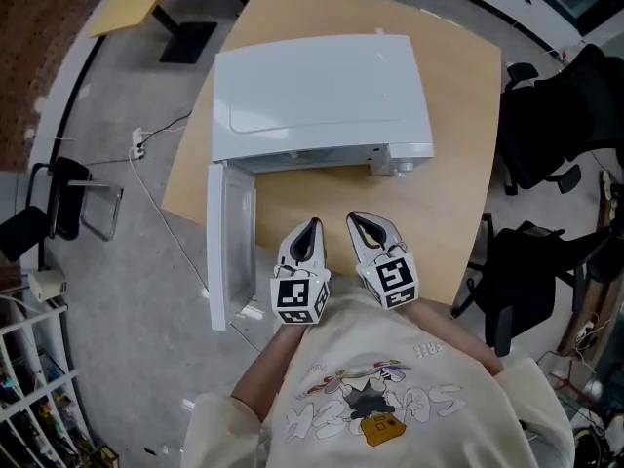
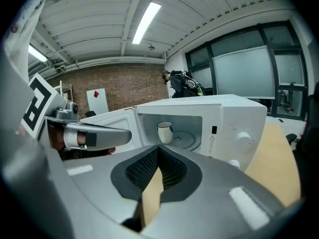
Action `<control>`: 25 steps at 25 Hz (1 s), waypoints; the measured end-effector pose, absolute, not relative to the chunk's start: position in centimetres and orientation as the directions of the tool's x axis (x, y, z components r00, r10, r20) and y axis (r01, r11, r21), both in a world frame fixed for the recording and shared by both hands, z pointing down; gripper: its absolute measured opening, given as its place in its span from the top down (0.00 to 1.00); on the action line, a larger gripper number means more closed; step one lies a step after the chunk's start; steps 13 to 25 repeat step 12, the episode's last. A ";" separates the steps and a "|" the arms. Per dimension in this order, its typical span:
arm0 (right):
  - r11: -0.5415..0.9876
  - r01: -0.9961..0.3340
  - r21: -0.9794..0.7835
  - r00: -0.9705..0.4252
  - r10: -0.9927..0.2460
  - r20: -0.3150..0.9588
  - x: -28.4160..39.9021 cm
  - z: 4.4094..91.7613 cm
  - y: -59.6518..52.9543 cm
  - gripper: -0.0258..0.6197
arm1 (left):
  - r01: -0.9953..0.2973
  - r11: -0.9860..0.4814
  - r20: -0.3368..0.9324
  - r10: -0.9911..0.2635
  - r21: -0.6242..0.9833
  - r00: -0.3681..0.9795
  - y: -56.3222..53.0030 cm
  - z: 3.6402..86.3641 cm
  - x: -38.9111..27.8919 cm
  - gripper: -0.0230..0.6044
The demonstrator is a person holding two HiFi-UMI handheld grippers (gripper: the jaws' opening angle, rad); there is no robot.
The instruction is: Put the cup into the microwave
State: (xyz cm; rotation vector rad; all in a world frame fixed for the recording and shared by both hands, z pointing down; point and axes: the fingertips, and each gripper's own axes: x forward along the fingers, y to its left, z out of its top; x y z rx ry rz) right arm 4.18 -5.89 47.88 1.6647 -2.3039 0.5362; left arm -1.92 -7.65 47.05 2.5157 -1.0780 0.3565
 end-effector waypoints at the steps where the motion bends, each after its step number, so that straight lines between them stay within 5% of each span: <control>1: 0.278 -0.949 -0.148 -0.314 -0.859 0.405 4.2 47.9 -5.9 0.95 | -0.732 -0.637 0.373 -0.636 0.241 0.676 -7.7 47.1 -1.9 0.96; 25: 0.259 -0.958 -0.122 -0.287 -0.866 0.410 5.0 48.6 -7.0 0.95 | -0.710 -0.667 0.357 -0.621 0.227 0.697 -9.3 47.1 -0.8 0.96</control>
